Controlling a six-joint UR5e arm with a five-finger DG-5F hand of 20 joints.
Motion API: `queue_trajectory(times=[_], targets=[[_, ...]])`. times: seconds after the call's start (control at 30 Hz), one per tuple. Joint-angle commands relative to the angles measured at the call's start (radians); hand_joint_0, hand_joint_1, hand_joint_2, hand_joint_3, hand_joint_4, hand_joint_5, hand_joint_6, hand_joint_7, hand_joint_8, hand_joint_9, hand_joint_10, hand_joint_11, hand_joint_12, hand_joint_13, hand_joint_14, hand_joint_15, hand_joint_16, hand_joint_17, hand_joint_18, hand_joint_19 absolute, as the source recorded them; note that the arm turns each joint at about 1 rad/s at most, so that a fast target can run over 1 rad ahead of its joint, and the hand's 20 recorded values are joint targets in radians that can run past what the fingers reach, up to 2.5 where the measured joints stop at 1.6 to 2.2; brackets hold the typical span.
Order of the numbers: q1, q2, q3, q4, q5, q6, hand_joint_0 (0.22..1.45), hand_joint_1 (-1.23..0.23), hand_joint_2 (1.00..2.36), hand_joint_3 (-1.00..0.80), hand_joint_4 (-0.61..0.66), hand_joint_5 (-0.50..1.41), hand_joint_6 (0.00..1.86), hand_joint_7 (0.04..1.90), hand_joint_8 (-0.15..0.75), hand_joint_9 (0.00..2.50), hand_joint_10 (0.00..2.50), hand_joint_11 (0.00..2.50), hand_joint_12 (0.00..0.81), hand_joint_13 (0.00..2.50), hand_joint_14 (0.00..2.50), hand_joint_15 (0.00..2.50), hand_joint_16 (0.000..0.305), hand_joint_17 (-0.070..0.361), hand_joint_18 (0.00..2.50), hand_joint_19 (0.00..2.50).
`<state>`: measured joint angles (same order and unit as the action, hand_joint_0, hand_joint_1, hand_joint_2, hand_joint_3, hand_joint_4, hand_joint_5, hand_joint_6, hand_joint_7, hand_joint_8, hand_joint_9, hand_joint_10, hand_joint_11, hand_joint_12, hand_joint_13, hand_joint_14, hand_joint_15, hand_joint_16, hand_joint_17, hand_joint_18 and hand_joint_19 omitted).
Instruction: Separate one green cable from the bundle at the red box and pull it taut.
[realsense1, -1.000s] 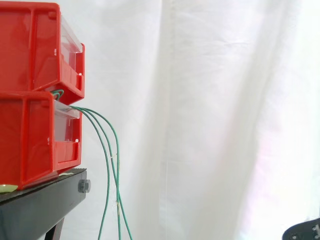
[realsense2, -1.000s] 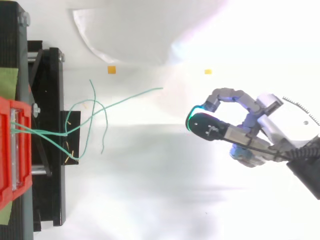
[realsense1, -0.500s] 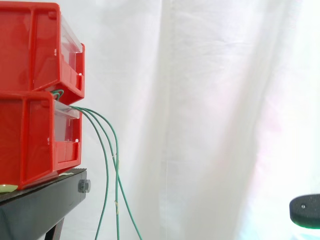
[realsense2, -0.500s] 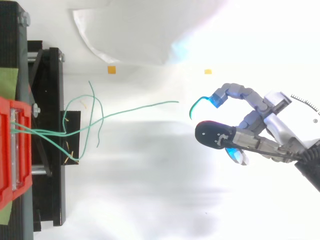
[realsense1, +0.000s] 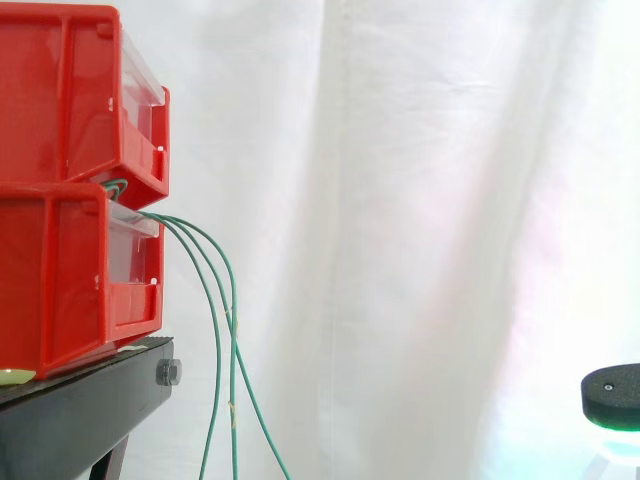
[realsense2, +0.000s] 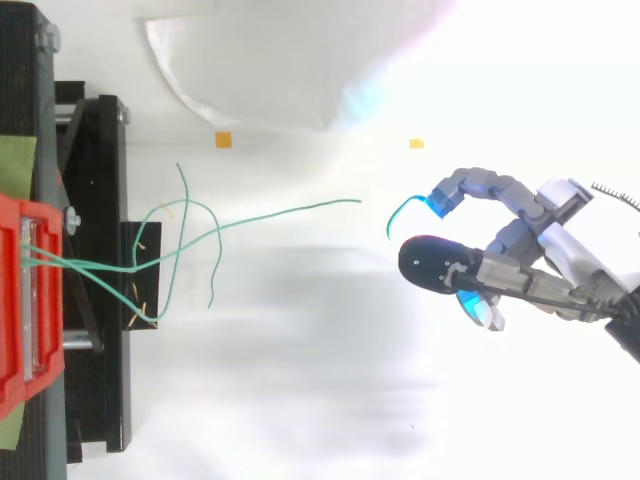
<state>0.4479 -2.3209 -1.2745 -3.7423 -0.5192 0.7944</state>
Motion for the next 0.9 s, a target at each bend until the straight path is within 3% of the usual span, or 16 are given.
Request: queue_trajectory(times=[0.0, 0.2, 0.4, 0.63, 0.87], targets=[[-0.003, 0.020, 0.000, -0.028, -0.030, -0.003, 0.43, -0.59, 1.00, -0.50, 0.23, -0.10, 0.50, 1.06, 0.290, 1.53, 0.03, 1.39, 0.368, 1.41, 0.02, 1.46, 0.068, 0.152, 1.09, 0.98], [-0.014, 0.040, 0.000, -0.087, -0.033, -0.004, 0.44, -0.58, 1.00, -0.50, 0.23, -0.11, 0.50, 1.01, 0.286, 1.36, 0.02, 1.34, 0.362, 1.17, 0.02, 1.29, 0.059, 0.133, 0.92, 0.98], [-0.020, 0.041, 0.000, -0.088, -0.056, -0.004, 0.45, -0.58, 1.00, -0.50, 0.23, -0.14, 0.50, 0.94, 0.266, 1.26, 0.02, 1.29, 0.352, 0.99, 0.02, 1.13, 0.055, 0.124, 0.82, 0.96], [-0.020, 0.041, 0.000, -0.090, -0.056, -0.004, 0.45, -0.58, 1.00, -0.50, 0.20, -0.17, 0.50, 0.85, 0.276, 0.97, 0.02, 1.04, 0.339, 0.71, 0.02, 0.85, 0.051, 0.114, 0.65, 0.91], [-0.020, 0.040, 0.000, -0.087, -0.056, -0.004, 0.45, -0.56, 1.00, -0.50, 0.11, -0.22, 0.50, 0.75, 0.174, 1.04, 0.02, 0.85, 0.328, 0.75, 0.02, 0.79, 0.049, 0.111, 0.62, 0.91]])
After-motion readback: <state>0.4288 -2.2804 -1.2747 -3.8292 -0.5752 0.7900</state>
